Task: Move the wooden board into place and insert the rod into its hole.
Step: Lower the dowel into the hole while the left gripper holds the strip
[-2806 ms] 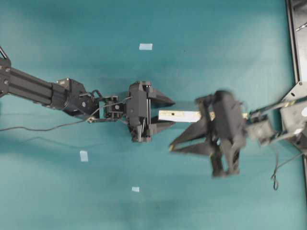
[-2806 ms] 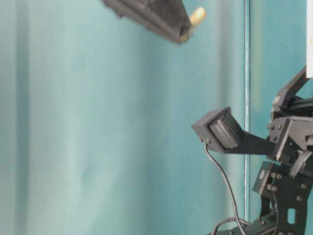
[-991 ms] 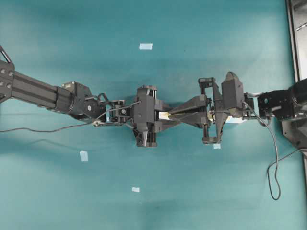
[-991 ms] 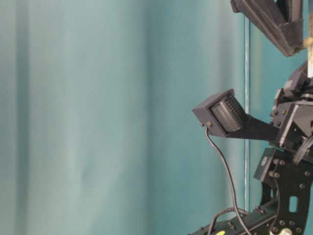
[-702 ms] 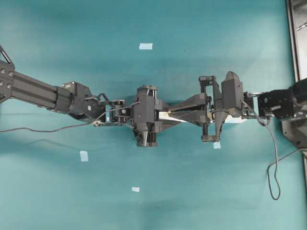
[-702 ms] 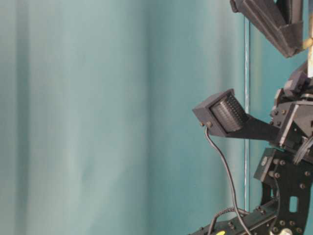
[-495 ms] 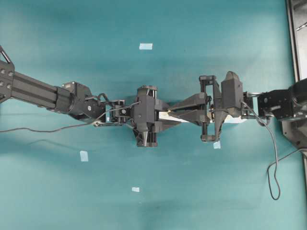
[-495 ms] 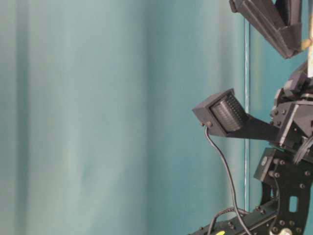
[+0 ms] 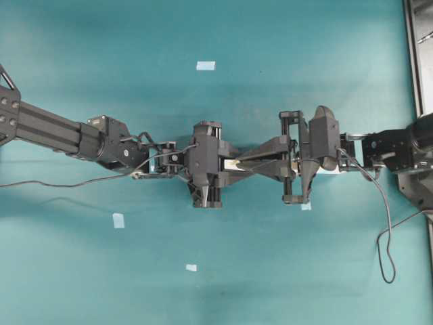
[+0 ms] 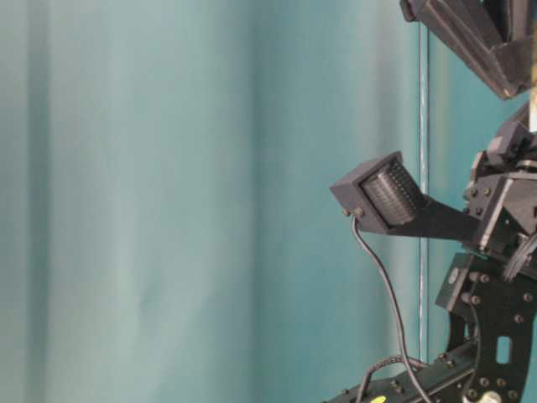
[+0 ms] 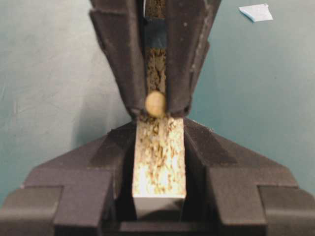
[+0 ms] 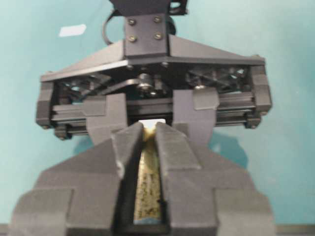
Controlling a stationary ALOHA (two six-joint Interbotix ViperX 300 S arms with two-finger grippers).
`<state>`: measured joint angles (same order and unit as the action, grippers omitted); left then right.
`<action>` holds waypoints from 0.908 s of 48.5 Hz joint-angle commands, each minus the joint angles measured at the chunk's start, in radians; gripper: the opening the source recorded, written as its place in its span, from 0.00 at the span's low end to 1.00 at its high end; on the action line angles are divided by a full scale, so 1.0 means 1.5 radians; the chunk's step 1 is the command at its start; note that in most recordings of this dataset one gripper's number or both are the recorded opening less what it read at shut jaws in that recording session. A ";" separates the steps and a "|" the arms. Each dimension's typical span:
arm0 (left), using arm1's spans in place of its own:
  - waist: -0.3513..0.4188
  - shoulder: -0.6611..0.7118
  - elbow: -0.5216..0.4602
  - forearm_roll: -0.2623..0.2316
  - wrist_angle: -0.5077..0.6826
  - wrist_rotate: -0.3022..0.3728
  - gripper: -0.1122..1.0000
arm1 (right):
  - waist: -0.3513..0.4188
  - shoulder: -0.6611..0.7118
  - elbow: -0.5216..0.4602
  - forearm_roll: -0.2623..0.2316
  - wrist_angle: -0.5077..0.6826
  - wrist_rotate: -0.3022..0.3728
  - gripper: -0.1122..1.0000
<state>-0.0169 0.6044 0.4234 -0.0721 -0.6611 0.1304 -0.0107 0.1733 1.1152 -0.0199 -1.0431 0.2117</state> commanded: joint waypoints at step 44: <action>-0.017 -0.003 0.000 0.002 0.027 -0.001 0.32 | 0.005 -0.057 0.012 0.012 0.167 0.003 0.20</action>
<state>-0.0169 0.6029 0.4203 -0.0721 -0.6458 0.1319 -0.0077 0.0936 1.1397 -0.0031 -0.8590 0.2132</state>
